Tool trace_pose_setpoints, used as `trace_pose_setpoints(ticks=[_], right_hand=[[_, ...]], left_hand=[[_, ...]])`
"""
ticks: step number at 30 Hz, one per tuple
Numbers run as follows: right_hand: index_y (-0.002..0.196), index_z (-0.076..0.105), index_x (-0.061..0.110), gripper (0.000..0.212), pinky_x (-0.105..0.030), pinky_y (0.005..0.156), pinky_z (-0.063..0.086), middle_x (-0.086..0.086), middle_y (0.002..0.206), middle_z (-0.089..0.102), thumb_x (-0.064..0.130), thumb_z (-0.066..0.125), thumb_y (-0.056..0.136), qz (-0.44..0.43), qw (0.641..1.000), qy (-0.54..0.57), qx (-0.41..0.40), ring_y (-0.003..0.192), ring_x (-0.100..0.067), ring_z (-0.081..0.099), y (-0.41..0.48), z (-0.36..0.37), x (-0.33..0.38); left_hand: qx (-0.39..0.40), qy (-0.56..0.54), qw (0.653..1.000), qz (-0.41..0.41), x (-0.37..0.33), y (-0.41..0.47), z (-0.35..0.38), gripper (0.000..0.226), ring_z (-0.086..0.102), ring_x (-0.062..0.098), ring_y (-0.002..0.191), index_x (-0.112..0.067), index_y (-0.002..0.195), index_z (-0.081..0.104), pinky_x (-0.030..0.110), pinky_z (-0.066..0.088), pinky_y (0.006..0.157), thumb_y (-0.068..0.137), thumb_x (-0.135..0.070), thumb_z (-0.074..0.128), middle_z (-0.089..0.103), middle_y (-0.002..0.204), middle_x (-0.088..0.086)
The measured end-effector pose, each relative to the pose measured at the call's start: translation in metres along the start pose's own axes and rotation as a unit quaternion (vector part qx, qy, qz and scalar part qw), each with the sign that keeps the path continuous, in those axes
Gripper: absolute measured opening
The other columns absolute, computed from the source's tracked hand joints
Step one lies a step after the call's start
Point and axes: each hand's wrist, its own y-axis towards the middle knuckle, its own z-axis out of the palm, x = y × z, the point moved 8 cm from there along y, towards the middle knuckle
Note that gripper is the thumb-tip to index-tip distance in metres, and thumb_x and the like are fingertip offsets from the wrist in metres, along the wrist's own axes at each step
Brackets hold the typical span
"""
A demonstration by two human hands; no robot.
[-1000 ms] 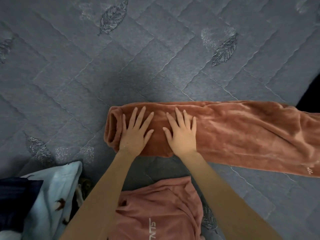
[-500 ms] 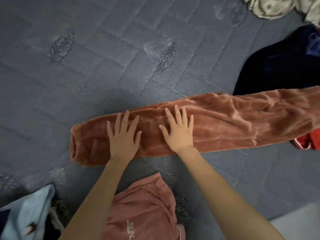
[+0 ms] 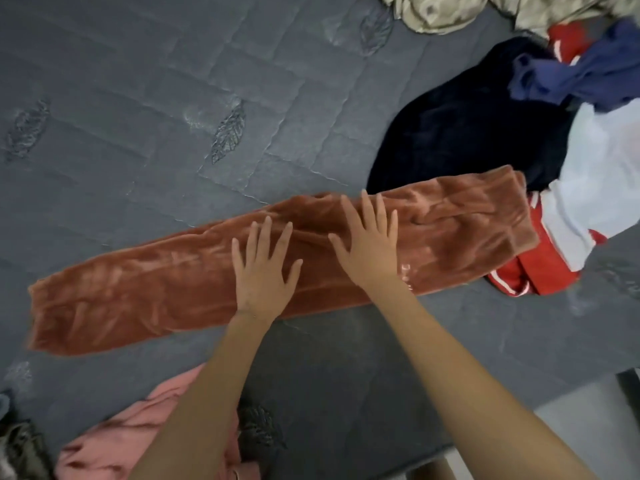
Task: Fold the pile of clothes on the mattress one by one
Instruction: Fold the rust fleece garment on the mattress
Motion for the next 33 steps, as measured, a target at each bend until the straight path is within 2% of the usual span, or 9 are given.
trace_pose_setpoints(ticks=[10,13,16,20,22,24,26,29,33], right_hand=[[0.151,0.028,0.021,0.063,-0.047,0.116,-0.013,-0.008,0.160,0.018,0.030,0.052,0.094,-0.048,0.997,-0.041,0.038,0.149,-0.028,0.001,0.021,-0.072,-0.146],[0.150,0.030,0.020,0.068,-0.054,0.116,-0.009,-0.011,0.159,0.022,0.026,0.057,0.089,-0.049,0.996,-0.076,0.028,0.149,-0.031,0.004,0.030,-0.084,-0.177],[0.152,0.025,0.023,0.078,-0.053,0.116,-0.008,-0.010,0.160,0.017,0.032,0.064,0.084,-0.019,0.996,-0.087,0.025,0.149,-0.031,0.002,0.042,-0.099,-0.213],[0.148,0.032,0.017,0.086,-0.040,0.111,0.024,-0.011,0.146,0.040,0.038,0.075,0.077,0.054,0.988,0.139,0.037,0.137,-0.030,0.031,0.050,-0.104,-0.264],[0.128,0.051,0.017,0.062,-0.035,0.093,0.039,-0.007,0.120,0.055,0.042,0.075,0.077,0.087,0.979,0.180,0.026,0.115,-0.029,0.049,0.046,-0.103,-0.274],[0.096,0.056,0.015,0.040,-0.035,0.078,0.044,-0.002,0.093,0.059,0.046,0.073,0.077,0.096,0.980,0.174,0.020,0.093,-0.027,0.055,0.042,-0.101,-0.271],[0.085,0.053,0.013,0.041,-0.041,0.077,0.046,-0.003,0.088,0.055,0.048,0.072,0.078,0.079,0.983,0.164,0.024,0.090,-0.027,0.052,0.039,-0.100,-0.258],[0.082,0.048,0.017,0.041,-0.042,0.077,0.047,-0.001,0.090,0.052,0.054,0.066,0.081,0.066,0.979,0.176,0.082,0.087,-0.023,0.054,0.033,-0.094,-0.228],[0.099,0.055,0.015,0.050,-0.039,0.083,0.047,-0.003,0.100,0.064,0.062,0.057,0.084,0.122,0.960,0.211,0.137,0.094,-0.024,0.060,0.031,-0.088,-0.195]], left_hand=[[0.004,-0.108,0.994,-0.001,-0.212,0.046,0.034,0.055,0.023,0.034,0.143,-0.025,0.148,0.034,0.054,0.017,0.114,0.095,-0.035,0.043,0.029,0.154,0.019],[0.034,-0.097,0.994,-0.019,-0.239,0.060,0.044,0.065,0.019,0.035,0.145,-0.025,0.150,0.029,0.054,0.011,0.115,0.093,-0.035,0.056,0.023,0.157,0.017],[0.048,-0.077,0.995,-0.037,-0.245,0.064,0.049,0.063,0.024,0.038,0.143,-0.024,0.150,0.032,0.059,0.017,0.112,0.091,-0.043,0.044,0.026,0.156,0.019],[0.029,-0.126,0.990,-0.052,-0.250,0.063,0.040,0.057,0.020,0.037,0.143,-0.022,0.148,0.037,0.055,0.014,0.114,0.094,-0.040,0.041,0.025,0.155,0.020],[-0.009,-0.180,0.982,-0.052,-0.255,0.058,0.027,0.050,0.040,0.032,0.128,-0.017,0.138,0.050,0.049,0.031,0.108,0.094,-0.039,0.038,0.043,0.139,0.017],[-0.018,-0.285,0.956,-0.062,-0.259,0.055,0.020,0.037,0.055,0.021,0.104,-0.014,0.124,0.060,0.042,0.047,0.096,0.096,-0.032,0.044,0.056,0.117,0.006],[0.022,-0.433,0.895,-0.106,-0.265,0.050,0.020,0.020,0.062,0.012,0.090,-0.016,0.112,0.064,0.040,0.051,0.088,0.098,-0.020,0.050,0.064,0.101,-0.004],[0.059,-0.581,0.793,-0.175,-0.272,0.042,0.016,0.015,0.064,0.010,0.094,-0.025,0.109,0.062,0.039,0.050,0.095,0.099,-0.023,0.051,0.067,0.100,-0.008],[0.036,-0.651,0.727,-0.214,-0.253,0.032,0.002,0.045,0.061,0.014,0.112,-0.024,0.126,0.060,0.042,0.047,0.102,0.091,-0.052,0.051,0.065,0.120,-0.001]])
